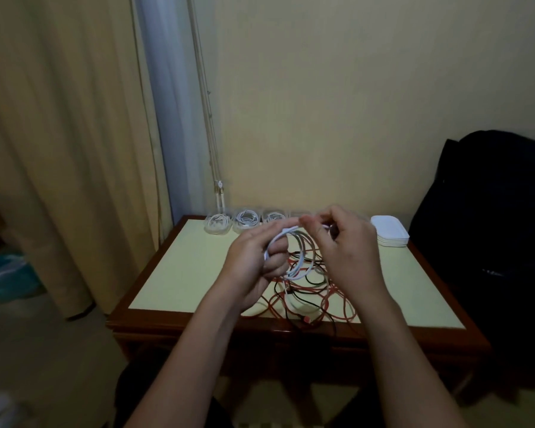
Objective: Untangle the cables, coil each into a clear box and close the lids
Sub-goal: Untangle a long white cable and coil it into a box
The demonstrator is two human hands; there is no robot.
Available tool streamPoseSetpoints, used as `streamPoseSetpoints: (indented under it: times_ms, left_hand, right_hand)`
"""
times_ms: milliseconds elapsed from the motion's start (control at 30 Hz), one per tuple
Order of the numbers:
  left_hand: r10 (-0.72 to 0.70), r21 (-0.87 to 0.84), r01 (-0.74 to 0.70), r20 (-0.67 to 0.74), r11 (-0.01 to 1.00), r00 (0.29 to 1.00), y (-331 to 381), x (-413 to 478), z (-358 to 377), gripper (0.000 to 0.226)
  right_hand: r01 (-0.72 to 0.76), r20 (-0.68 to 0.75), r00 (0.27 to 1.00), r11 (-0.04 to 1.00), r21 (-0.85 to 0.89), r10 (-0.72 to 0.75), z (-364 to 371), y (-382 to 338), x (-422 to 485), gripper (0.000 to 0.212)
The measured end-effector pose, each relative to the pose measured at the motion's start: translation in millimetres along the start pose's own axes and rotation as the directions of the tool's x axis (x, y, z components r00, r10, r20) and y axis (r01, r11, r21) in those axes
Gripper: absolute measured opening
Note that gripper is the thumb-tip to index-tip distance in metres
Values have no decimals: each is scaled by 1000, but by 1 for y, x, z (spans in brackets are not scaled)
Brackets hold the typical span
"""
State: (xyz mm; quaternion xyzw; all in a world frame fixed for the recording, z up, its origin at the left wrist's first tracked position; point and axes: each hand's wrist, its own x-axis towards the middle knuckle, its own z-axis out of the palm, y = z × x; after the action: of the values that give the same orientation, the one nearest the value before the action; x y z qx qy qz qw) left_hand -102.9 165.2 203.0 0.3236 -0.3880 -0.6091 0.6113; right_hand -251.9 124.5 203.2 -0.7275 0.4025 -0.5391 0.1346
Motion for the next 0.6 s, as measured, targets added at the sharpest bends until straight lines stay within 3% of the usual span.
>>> streamPoseSetpoints:
  times_ms: [100, 200, 433, 600]
  left_hand:
    - [-32, -199, 36, 26, 979, 999, 4, 1, 4, 39]
    - [-24, -285, 30, 23, 958, 999, 7, 2, 2, 35]
    - [-46, -240, 52, 28, 969, 999, 3, 2, 1, 39]
    - [-34, -251, 36, 13, 967, 999, 2, 10, -1, 36]
  right_hand:
    - [-209, 76, 977, 962, 174, 199, 4, -9, -10, 40]
    - [-325, 186, 942, 901, 288, 281, 9, -13, -22, 44]
    - [-303, 290, 932, 910, 285, 220, 14, -21, -18, 42]
    - [-368, 347, 897, 896, 248, 273, 19, -23, -2, 57]
